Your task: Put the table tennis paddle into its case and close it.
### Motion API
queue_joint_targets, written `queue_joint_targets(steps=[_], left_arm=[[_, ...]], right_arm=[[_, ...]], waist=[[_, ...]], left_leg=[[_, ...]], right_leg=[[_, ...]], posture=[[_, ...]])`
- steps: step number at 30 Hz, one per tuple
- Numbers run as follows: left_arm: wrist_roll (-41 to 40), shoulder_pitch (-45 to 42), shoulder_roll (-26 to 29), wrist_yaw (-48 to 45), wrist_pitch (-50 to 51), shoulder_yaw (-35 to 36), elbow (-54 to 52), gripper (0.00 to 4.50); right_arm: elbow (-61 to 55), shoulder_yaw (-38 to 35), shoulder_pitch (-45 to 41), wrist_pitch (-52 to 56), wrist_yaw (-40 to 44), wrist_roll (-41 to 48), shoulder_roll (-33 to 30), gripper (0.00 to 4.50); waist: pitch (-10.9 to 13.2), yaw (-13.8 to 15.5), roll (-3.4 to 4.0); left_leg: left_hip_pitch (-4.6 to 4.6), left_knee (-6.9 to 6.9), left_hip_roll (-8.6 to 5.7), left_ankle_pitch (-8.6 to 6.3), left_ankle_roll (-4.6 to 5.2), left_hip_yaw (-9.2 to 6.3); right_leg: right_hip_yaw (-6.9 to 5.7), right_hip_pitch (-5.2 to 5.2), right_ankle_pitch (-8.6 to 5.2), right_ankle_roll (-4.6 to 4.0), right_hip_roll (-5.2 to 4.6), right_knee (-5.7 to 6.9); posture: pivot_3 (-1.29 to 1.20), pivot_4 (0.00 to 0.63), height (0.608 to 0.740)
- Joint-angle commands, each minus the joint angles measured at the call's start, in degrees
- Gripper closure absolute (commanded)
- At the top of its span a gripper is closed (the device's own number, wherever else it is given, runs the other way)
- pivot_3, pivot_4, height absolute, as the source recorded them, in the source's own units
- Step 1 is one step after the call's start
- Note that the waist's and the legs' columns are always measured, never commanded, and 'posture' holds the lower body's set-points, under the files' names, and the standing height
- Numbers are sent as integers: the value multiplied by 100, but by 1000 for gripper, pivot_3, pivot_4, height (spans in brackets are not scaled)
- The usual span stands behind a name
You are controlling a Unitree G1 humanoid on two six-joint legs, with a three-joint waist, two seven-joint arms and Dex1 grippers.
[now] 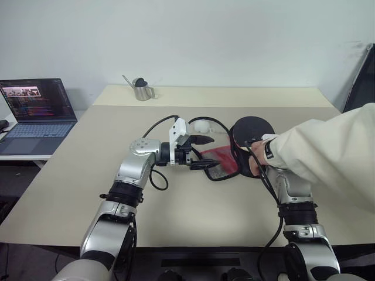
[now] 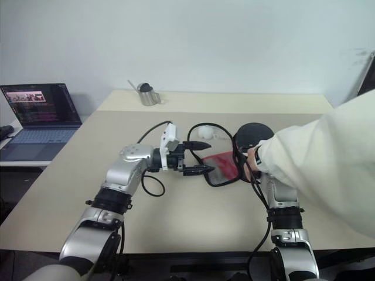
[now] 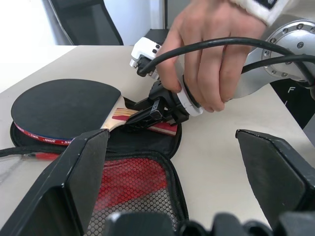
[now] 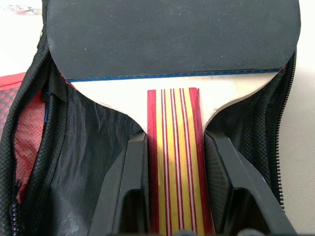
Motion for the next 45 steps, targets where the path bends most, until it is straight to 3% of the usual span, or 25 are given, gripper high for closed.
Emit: queue_joint_targets(steps=[1,27,37,40,44,45], left_arm=[[-21,-170,16,-2,-77,10,-105,0],[-53,-107,72,44,17,57,-92,0],[-43,-68,49,215,24,77,-55,0],[-56,-60,36,220,0,75,-43,0],[-68,-70,12,222,-20,78,-15,0],[-74,-79,6,216,-31,82,3,0]], right_arm=[[-244,-70,-3,-136,20,96,66,2866],[-517,196,-3,36,246,-25,-136,2866],[-1922,173,427,86,584,110,-573,2866],[-2267,-131,491,253,546,262,-569,2208],[-2424,19,613,400,724,234,-809,806],[-2497,-63,659,372,704,286,-773,805]], waist=[[0,0,0],[0,-3,0],[0,6,0],[0,-10,0],[0,4,0],[0,5,0]], left_leg=[[0,0,0,0,0,0],[0,1,-1,0,0,3],[-2,2,-4,0,0,4],[0,2,1,0,0,0],[2,4,3,0,0,-5],[2,8,2,0,0,-4]], right_leg=[[0,0,0,0,0,0],[2,-1,0,0,-1,1],[2,-1,0,1,-5,0],[1,-1,0,1,2,4],[-3,2,0,1,5,4],[-3,3,0,1,4,4]], posture=[[0,150,740],[0,150,740],[0,150,740],[0,150,740],[0,150,740],[0,150,740]])
